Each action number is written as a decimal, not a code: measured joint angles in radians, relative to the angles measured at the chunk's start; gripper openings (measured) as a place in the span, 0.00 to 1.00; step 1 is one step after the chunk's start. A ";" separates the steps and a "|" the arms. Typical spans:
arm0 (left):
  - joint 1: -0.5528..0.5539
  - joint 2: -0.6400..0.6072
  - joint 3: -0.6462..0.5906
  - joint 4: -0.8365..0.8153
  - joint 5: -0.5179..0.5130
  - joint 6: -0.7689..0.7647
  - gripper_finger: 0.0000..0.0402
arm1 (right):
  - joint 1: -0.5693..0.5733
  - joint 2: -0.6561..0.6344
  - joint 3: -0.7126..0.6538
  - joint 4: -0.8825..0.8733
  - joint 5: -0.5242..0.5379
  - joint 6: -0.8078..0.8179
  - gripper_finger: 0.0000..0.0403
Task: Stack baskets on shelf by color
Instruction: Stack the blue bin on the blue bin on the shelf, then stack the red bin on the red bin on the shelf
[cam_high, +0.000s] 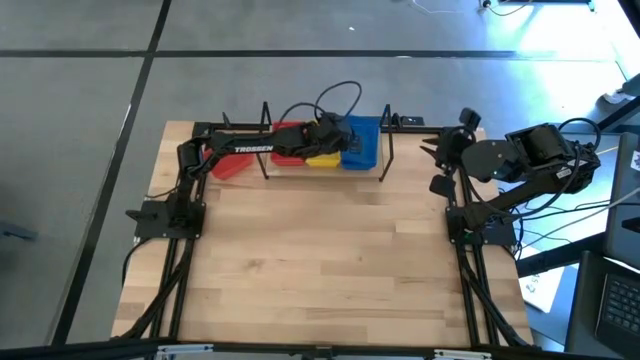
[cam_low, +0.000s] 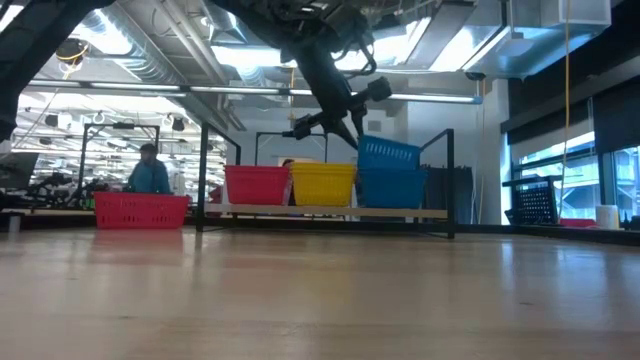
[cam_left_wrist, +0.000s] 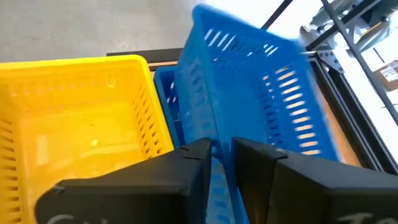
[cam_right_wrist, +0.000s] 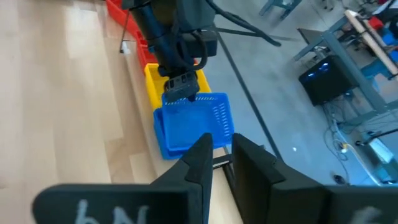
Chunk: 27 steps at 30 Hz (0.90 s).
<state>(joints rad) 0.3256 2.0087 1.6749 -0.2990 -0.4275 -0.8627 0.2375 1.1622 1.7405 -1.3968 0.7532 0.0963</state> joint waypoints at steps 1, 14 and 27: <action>0.002 0.000 0.000 0.001 0.002 0.000 0.14 | 0.000 0.000 0.000 0.000 0.011 0.000 0.15; 0.004 0.000 0.028 -0.002 0.059 0.130 0.17 | 0.000 0.000 0.000 0.000 0.033 0.000 0.15; -0.111 0.000 0.415 -0.374 0.245 0.603 0.17 | 0.000 -0.016 0.000 0.000 0.032 0.003 0.15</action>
<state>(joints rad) 0.2144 2.0087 2.0900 -0.6730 -0.1829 -0.2602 0.2379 1.1461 1.7405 -1.3966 0.7856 0.0994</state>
